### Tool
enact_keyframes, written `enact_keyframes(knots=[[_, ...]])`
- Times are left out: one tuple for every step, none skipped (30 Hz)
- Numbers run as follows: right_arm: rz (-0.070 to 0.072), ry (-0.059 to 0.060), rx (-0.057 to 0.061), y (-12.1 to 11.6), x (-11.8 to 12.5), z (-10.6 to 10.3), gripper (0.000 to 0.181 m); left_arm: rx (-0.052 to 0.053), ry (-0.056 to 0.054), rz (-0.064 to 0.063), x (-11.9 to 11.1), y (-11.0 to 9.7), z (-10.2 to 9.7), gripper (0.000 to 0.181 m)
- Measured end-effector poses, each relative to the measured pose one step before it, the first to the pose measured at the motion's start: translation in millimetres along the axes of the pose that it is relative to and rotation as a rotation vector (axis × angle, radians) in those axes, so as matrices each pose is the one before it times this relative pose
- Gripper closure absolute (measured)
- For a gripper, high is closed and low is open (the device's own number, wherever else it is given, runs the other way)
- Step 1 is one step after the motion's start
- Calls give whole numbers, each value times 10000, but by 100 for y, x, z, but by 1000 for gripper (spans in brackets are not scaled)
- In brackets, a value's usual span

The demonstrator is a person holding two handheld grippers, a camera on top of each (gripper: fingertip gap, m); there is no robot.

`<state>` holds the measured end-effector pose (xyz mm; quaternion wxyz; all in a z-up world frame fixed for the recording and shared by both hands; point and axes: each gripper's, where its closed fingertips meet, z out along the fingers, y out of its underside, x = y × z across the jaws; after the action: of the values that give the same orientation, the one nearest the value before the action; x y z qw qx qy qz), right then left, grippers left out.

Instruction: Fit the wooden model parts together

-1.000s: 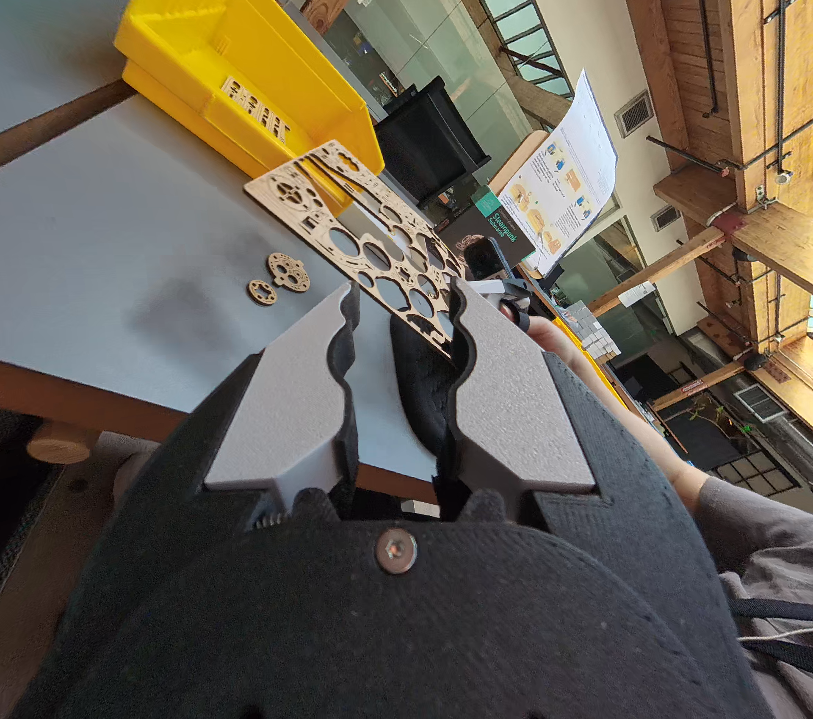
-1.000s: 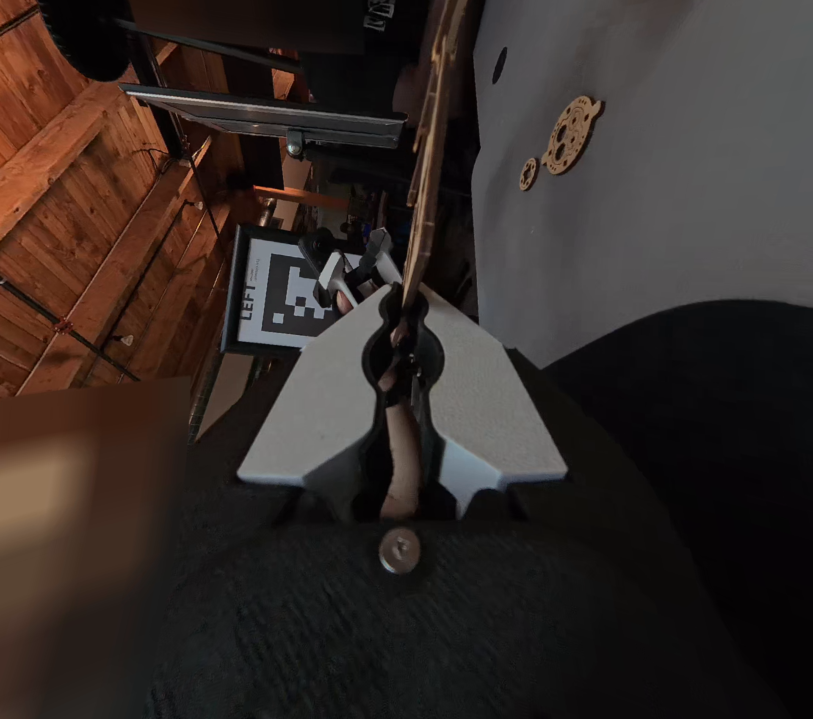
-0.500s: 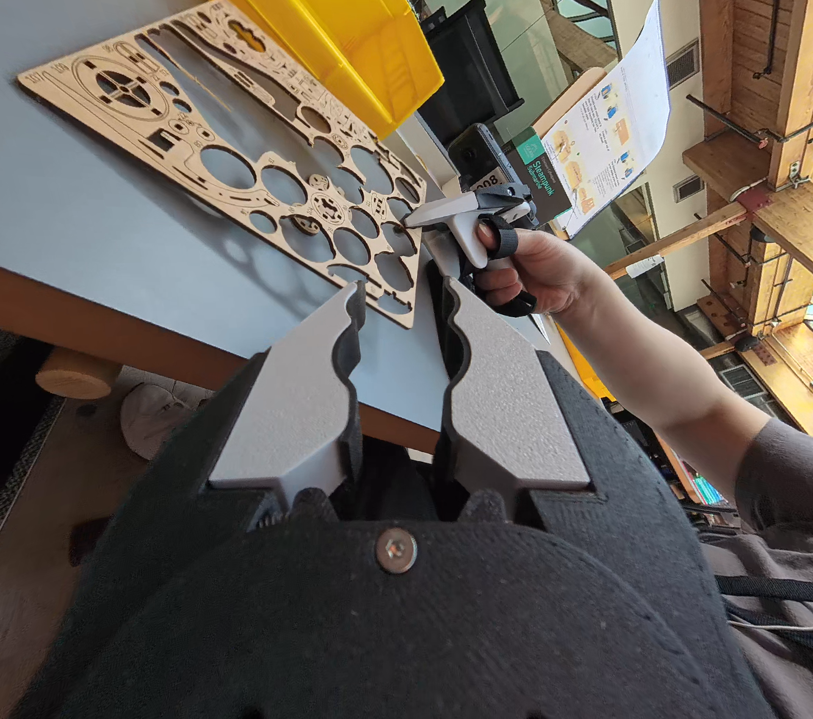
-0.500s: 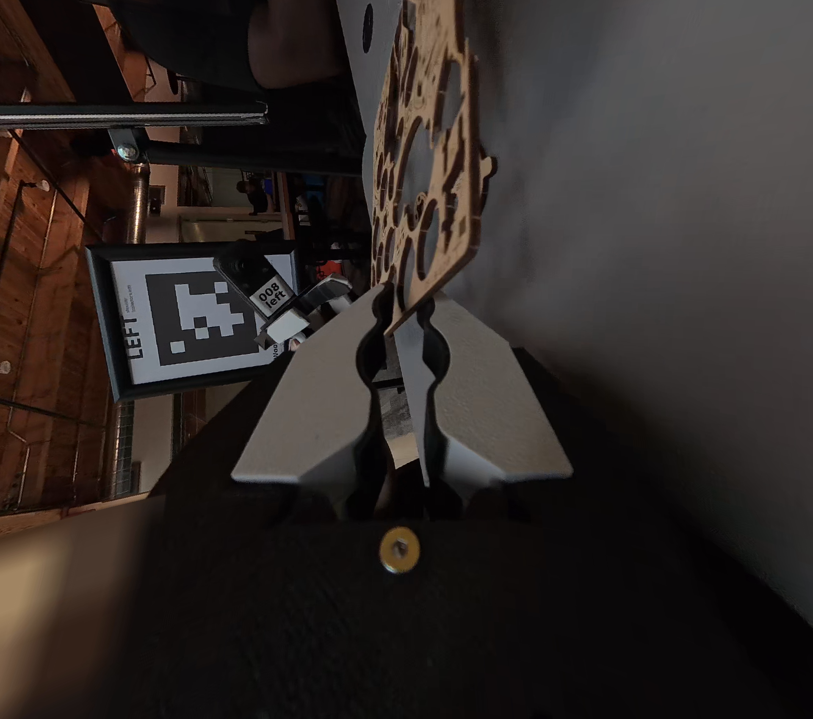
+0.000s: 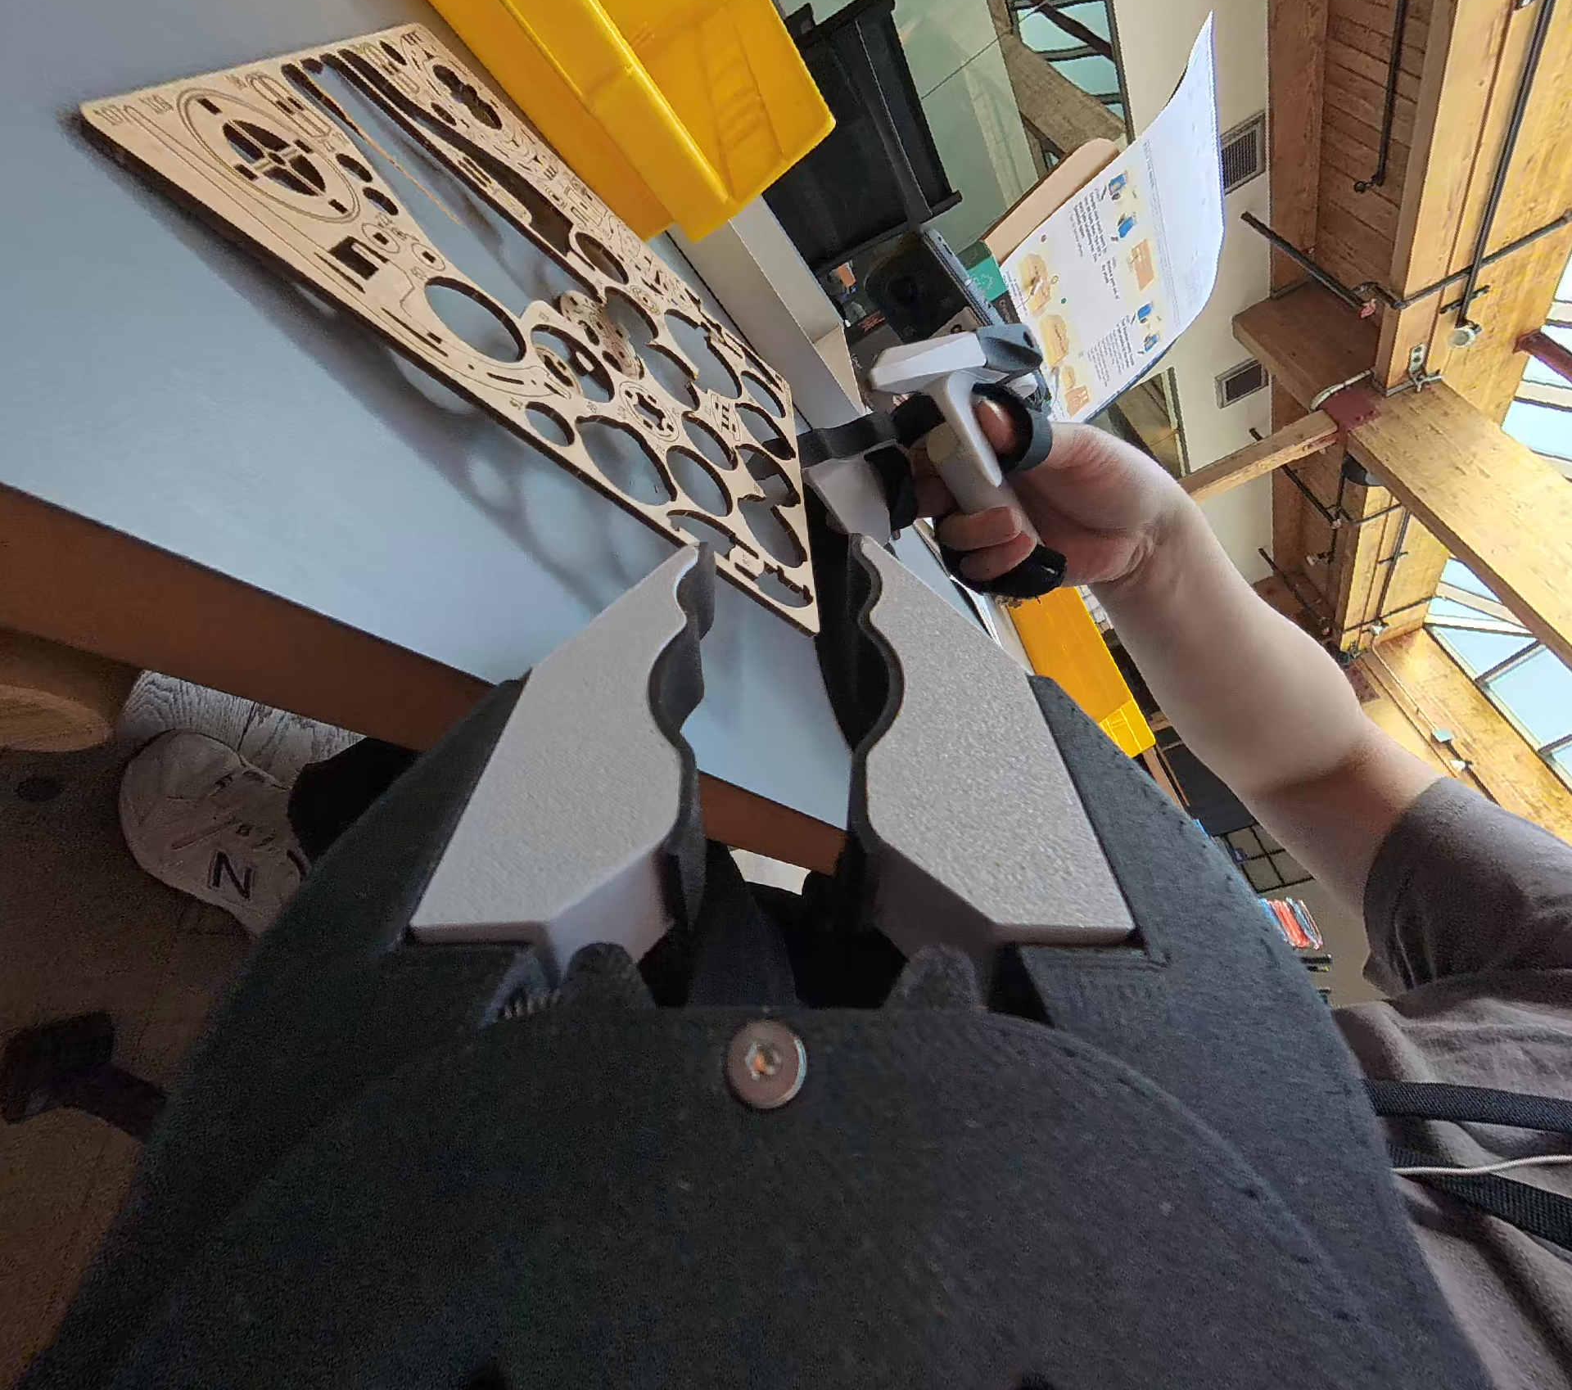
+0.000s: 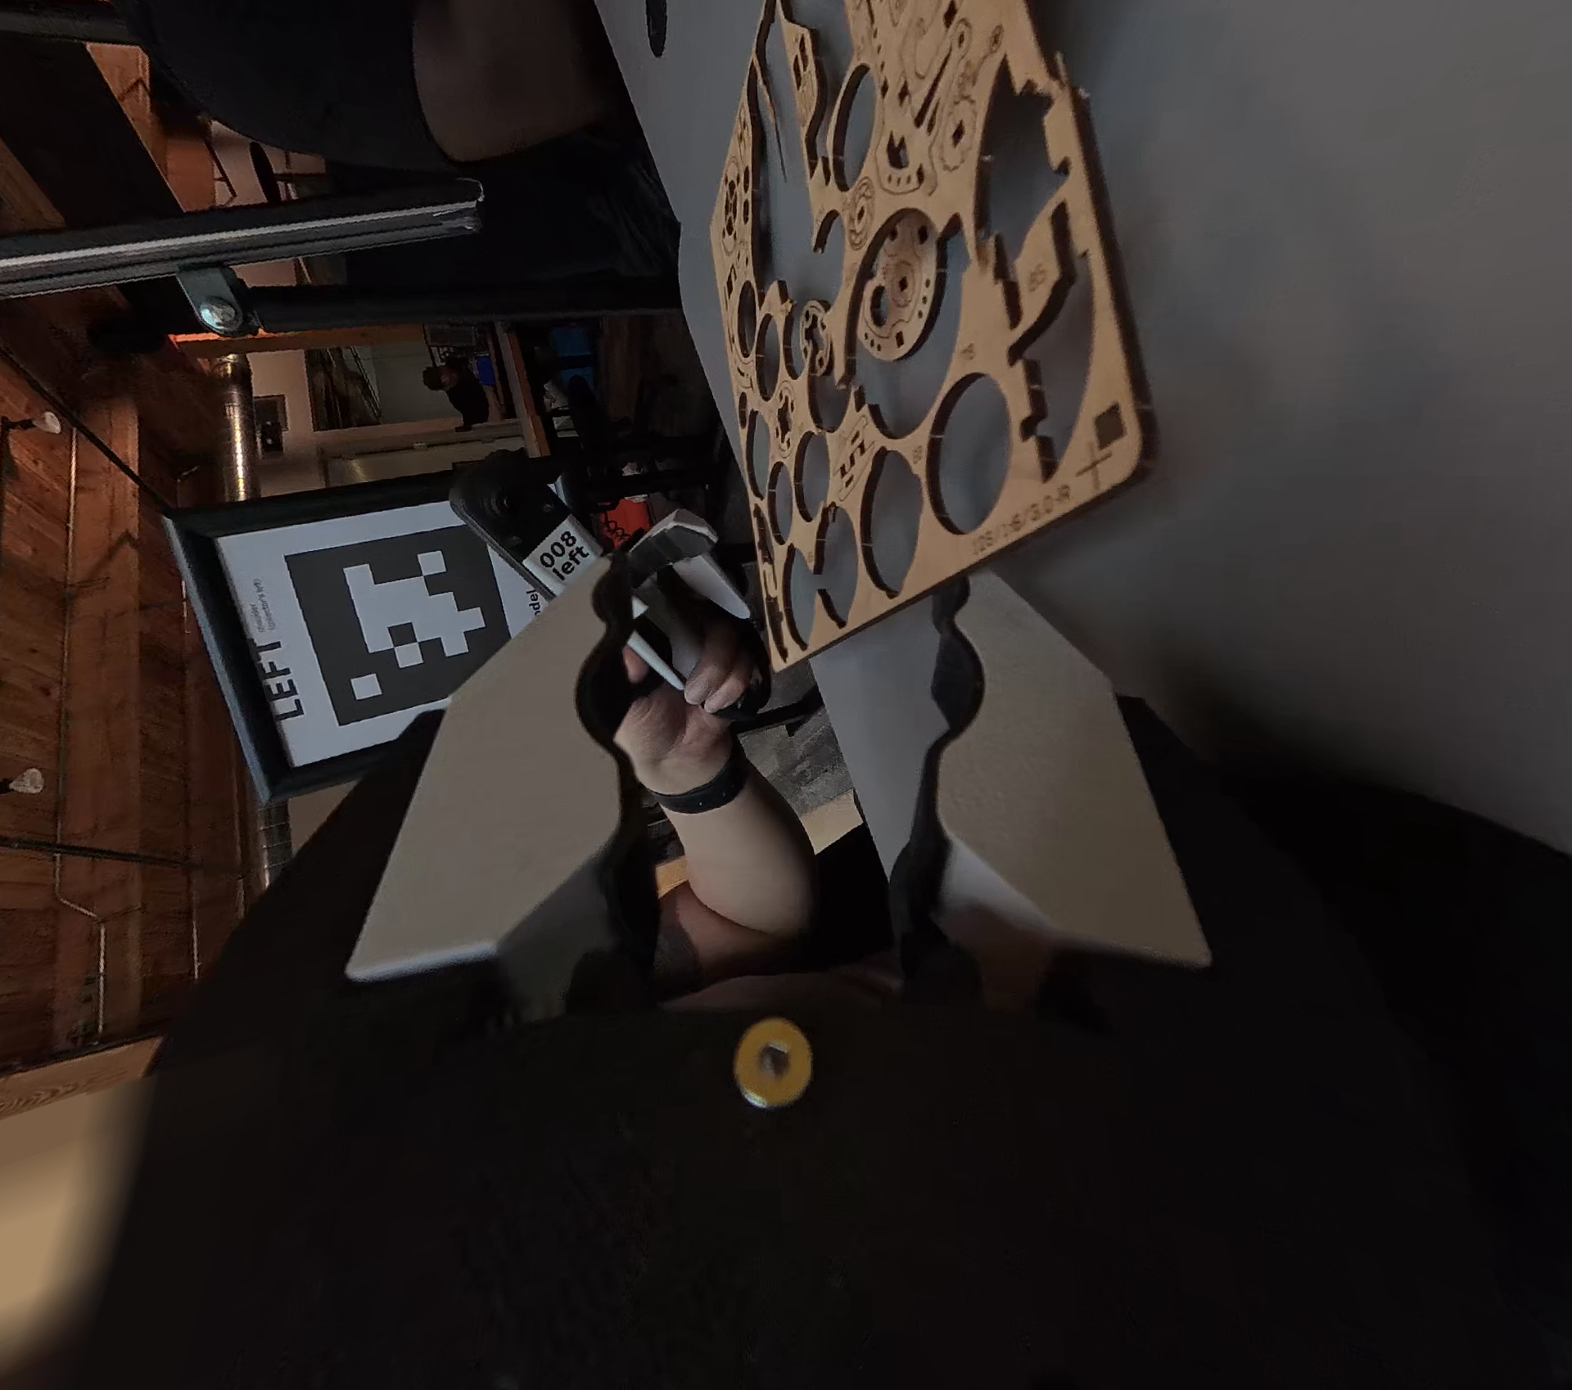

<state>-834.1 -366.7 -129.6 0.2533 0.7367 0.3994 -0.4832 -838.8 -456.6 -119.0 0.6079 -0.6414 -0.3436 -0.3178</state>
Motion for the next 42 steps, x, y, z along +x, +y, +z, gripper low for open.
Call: enact_keyframes(knots=[[45, 114, -89, 9, -74, 74, 103, -9, 12, -24, 43, 91, 55, 152], [-35, 134, -124, 58, -77, 110, 99, -16, 19, -15, 68, 99, 39, 152], [-37, 150, -169, 135, -91, 148, 93, -27, 5, -13, 80, 91, 30, 152], [-14, 121, -176, 150, -132, 165, 86, -36, 5, -11, 94, 93, 12, 152], [33, 84, -134, 117, -190, 133, 82, -34, 15, -3, 121, 66, -8, 152], [102, 76, -21, 19, -227, 119, 78, -21, 18, 5, 139, 24, -21, 152], [58, 93, -18, -20, -232, 100, 72, -6, 21, 10, 141, -10, -41, 152], [4, 220, -45, -33, -50, 92, 69, 21, 44, 10, 180, -53, -32, 152], [22, 263, 85, -173, -2, 69, 67, 44, 59, -14, 195, -82, -34, 152], [0, 311, 184, -267, 29, 39, 64, 42, 72, -43, 203, -72, -14, 153], [-64, 383, 168, -194, 74, 45, 61, 10, 90, -65, 241, -37, 14, 153], [-179, 453, 37, -94, 126, 40, 57, -8, 123, -52, 315, -12, 50, 153], [-238, 535, -46, 15, 182, 10, 52, -16, 117, -26, 338, 3, 66, 153], [-253, 585, -59, 58, 208, -15, 43, -10, 110, 26, 360, 10, 93, 153], [-304, 681, -53, 100, 406, -1, 33, -16, 82, 70, 358, 32, 84, 153], [-298, 617, -143, 360, 421, 72, 30, -25, 51, 72, 320, 73, 91, 153], [-176, 357, -251, 646, 136, 193, 29, -16, 81, 45, 335, 78, 68, 153], [-36, 181, -350, 828, -54, 246, 29, 8, 131, 15, 394, 68, 36, 153], [-109, 6, -336, 707, -284, 167, 29, 18, 112, 4, 319, 57, 3, 153], [-160, -8, -361, 637, -218, -13, 28, 6, 47, 13, 174, 72, -36, 154], [-158, 88, -293, 469, 62, -260, 28, 2, 30, 25, 123, 68, -60, 153], [-261, -138, -76, 264, -161, -525, 28, 5, 32, 22, 113, 18, -100, 153], [-321, -286, 201, 69, -279, -816, 28, 11, 46, 36, 152, -21, -125, 153], [-310, -359, 484, -110, -339, -1017, 28, 24, 48, 84, 197, -75, -161, 153], [-407, -513, 539, 28, -584, -1172, 29, 35, 14, 120, 187, -110, -167, 153], [-569, -452, 509, 213, -544, -1327, 29, 41, -13, 161, 178, -128, -158, 153], [-664, -241, 549, 241, -282, -1500, 28, 35, -5, 222, 221, -137, -105, 153], [-744, 29, 794, 33, 64, -1756, 28, 29, 19, 269, 290, -122, -43, 152], [-905, 182, 1023, -206, 187, -1953, 29, 5, 31, 301, 335, -88, 46, 152], [-1040, 544, 1130, -343, 599, -2145, 30, -16, 47, 336, 363, -58, 127, 151], [-1131, 726, 1158, -351, 778, -2317, 30, -7, 131, 403, 533, -83, 246, 150], [-1105, 775, 1146, -272, 828, -2492, 32, 26, 178, 447, 634, -134, 335, 149], [-996, 1159, 1019, -19, 1415, -2696, 36, 44, 112, 439, 581, -172, 416, 146], [-1090, 1497, 933, 190, 1965, -2936, 39, 25, 94, 478, 594, -170, 493, 142], [-1121, 1481, 912, 421, 2005, -3051, 45, 40, 107, 515, 664, -205, 564, 138], [-871, 1358, 915, 550, 1924, -3103, 54, 28, 66, 559, 657, -194, 659, 132], [-655, 913, 871, 463, 1432, -2985, 56, -55, -16, 604, 561, -63, 745, 126], [-418, 511, 563, 490, 987, -2576, 59, -159, -5, 665, 607, 108, 868, 120], [-152, 122, -103, 1039, 475, -2130, 62, -213, 72, 710, 738, 220, 994, 117], [36, -38, -538, 1372, 162, -1770, 63, -230, 105, 676, 798, 273, 1136, 113], [54, -2, -495, 1143, 65, -1541, 70, -236, 187, 596, 910, 295, 1263, 108], [54, -250, -295, 765, -452, -1298, 82, -257, 301, 457, 1041, 322, 1397, 103]])
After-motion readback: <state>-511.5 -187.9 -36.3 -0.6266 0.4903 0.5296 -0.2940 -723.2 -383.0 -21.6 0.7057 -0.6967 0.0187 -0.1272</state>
